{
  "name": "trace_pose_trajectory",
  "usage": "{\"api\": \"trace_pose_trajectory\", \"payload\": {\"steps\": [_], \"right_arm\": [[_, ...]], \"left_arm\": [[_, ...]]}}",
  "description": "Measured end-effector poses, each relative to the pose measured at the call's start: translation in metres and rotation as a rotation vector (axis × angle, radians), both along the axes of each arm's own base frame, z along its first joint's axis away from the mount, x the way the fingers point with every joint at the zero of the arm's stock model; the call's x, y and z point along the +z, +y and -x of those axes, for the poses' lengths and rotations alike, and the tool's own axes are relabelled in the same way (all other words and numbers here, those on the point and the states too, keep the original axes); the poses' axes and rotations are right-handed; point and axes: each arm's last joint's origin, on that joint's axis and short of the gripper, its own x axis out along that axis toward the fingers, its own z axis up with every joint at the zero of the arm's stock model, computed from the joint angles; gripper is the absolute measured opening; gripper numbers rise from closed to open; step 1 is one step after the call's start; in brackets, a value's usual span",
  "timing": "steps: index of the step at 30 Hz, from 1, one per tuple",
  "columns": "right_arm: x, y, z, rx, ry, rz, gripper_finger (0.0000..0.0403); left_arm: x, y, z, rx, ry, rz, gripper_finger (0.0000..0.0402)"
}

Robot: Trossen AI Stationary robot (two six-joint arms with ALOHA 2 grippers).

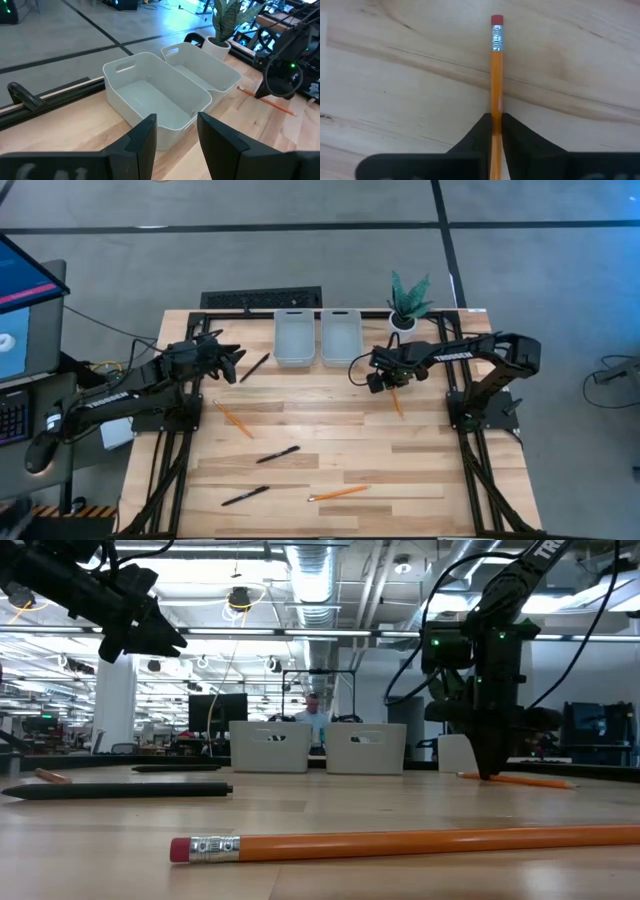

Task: Sort pens & pencils
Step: Put the top right orange pencil into the right gray bin

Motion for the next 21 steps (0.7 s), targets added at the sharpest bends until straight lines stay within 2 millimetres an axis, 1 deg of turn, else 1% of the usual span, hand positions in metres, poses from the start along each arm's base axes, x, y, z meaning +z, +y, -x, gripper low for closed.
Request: {"api": "trace_pose_trajectory", "payload": {"steps": [8, 10, 14, 16, 21], "right_arm": [[0.0, 0.0, 0.0, 0.001, 0.004, 0.003, 0.0051], [0.003, -0.001, -0.001, 0.002, 0.01, 0.001, 0.0051], [0.01, -0.001, -0.005, 0.035, 0.034, -0.025, 0.0051], [0.018, -0.003, -0.013, 0.056, -0.005, -0.014, 0.0051], [0.035, -0.007, -0.025, 0.093, -0.052, 0.007, 0.0051]], "left_arm": [[-0.001, 0.0, 0.0, 0.0, 0.013, 0.005, 0.0132], [-0.002, 0.0, 0.001, 0.0, 0.023, 0.01, 0.0132], [-0.002, 0.0, 0.001, 0.0, 0.024, 0.01, 0.0132], [-0.002, 0.0, 0.001, 0.0, 0.024, 0.01, 0.0132], [-0.002, 0.0, 0.001, 0.0, 0.024, 0.01, 0.0132]]}}
